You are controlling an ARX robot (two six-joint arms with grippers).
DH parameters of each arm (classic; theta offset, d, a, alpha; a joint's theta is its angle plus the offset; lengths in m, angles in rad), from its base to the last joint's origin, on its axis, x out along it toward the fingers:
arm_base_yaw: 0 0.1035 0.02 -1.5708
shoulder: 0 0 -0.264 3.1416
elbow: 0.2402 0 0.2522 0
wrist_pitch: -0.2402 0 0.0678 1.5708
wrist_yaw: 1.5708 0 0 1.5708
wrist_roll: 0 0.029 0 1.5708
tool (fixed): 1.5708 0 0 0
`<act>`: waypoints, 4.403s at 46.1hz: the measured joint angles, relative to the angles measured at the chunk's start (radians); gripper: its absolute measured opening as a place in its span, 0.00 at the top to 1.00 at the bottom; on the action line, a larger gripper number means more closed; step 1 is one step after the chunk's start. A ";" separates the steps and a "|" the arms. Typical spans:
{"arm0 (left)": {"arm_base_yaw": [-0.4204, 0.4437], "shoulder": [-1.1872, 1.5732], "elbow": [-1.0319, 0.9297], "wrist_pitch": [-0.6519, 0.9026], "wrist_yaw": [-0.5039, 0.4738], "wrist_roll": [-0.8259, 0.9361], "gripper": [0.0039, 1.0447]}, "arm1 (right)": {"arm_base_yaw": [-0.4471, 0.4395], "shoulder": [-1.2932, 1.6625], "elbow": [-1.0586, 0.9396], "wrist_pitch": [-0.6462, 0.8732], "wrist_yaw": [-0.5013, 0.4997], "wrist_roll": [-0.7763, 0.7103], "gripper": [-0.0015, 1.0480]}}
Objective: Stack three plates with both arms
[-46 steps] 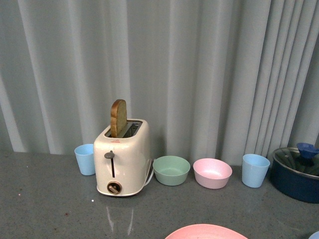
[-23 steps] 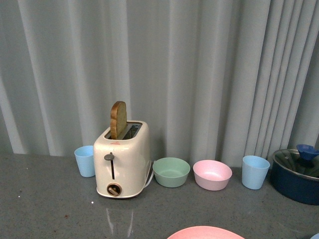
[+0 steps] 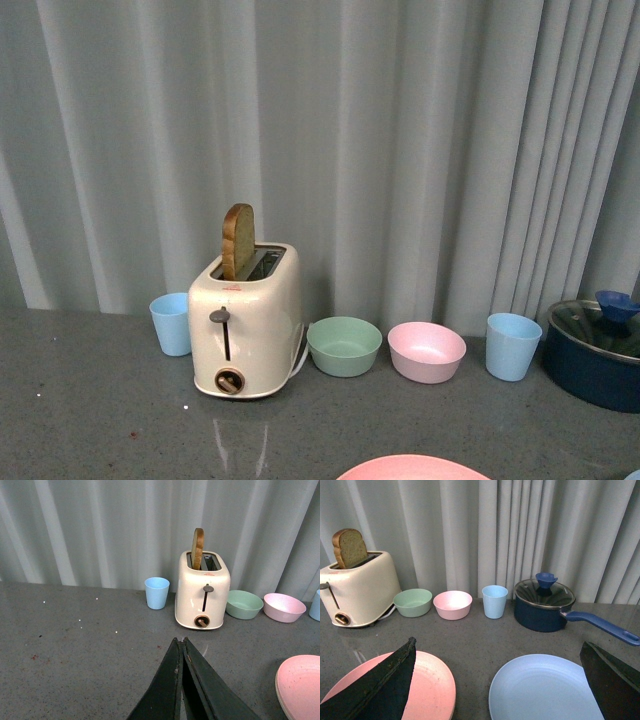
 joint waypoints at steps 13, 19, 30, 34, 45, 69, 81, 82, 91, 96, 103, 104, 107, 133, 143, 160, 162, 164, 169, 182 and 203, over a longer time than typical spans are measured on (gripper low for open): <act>0.000 -0.183 0.000 -0.187 0.001 0.000 0.97 | 0.000 0.000 0.000 0.000 0.000 0.000 0.07; 0.000 -0.185 0.000 -0.193 0.000 0.000 0.97 | 0.000 0.000 0.000 0.000 0.000 0.000 0.07; 0.000 -0.186 0.000 -0.193 0.000 -0.001 0.71 | 0.000 0.000 0.000 0.000 0.000 0.000 0.07; 0.000 -0.186 0.000 -0.193 0.000 -0.001 0.54 | 0.000 0.000 0.000 0.000 0.000 0.000 0.07; 0.000 -0.186 0.000 -0.193 0.000 -0.001 0.06 | 0.069 0.093 0.023 0.037 0.306 -0.015 0.07; 0.000 -0.186 0.000 -0.193 0.000 0.000 0.06 | -0.588 1.415 0.597 0.402 -0.080 -0.003 0.07; 0.000 -0.186 0.000 -0.193 0.000 0.000 0.06 | -0.630 1.764 0.782 0.246 -0.055 -0.261 0.07; 0.000 -0.186 0.000 -0.193 0.000 0.000 0.06 | -0.633 1.786 0.786 0.237 -0.060 -0.291 0.07; 0.000 -0.186 0.000 -0.193 0.000 0.000 0.06 | -0.630 1.875 0.784 0.291 -0.110 -0.435 0.07; 0.000 -0.186 0.000 -0.193 0.000 0.000 0.06 | -0.620 1.906 0.784 0.316 -0.164 -0.439 0.07; 0.000 -0.186 0.000 -0.193 0.000 0.000 0.06 | -0.613 1.938 0.793 0.320 -0.205 -0.400 0.07; 0.000 -0.186 0.000 -0.193 0.000 0.000 0.06 | -0.613 1.941 0.793 0.320 -0.206 -0.396 0.07; 0.000 -0.186 0.000 -0.193 0.000 0.000 0.06 | -0.613 1.955 0.799 0.320 -0.212 -0.378 0.07; 0.000 -0.186 0.000 -0.193 0.000 0.000 0.06 | -0.647 2.058 0.800 0.379 -0.220 -0.316 0.07; 0.000 -0.186 0.000 -0.193 0.000 0.000 0.06 | -0.647 2.091 0.800 0.414 -0.219 -0.299 0.07; 0.000 -0.186 0.000 -0.193 0.000 0.000 0.06 | -0.654 2.124 0.788 0.450 -0.219 -0.283 0.36; 0.000 -0.186 0.000 -0.193 0.000 0.000 0.06 | -0.656 2.124 0.785 0.451 -0.222 -0.283 0.43; 0.000 -0.186 0.000 -0.193 0.000 0.000 0.06 | -0.657 2.124 0.782 0.452 -0.224 -0.284 0.48; 0.000 -0.186 0.000 -0.193 0.000 0.000 0.06 | -0.661 2.124 0.776 0.452 -0.231 -0.284 0.62; 0.000 -0.186 0.000 -0.193 0.000 0.000 0.06 | -0.672 2.121 0.773 0.456 -0.252 -0.267 0.94; 0.000 -0.186 0.000 -0.193 0.000 0.000 0.06 | -0.690 1.960 0.714 0.424 -0.306 -0.240 0.97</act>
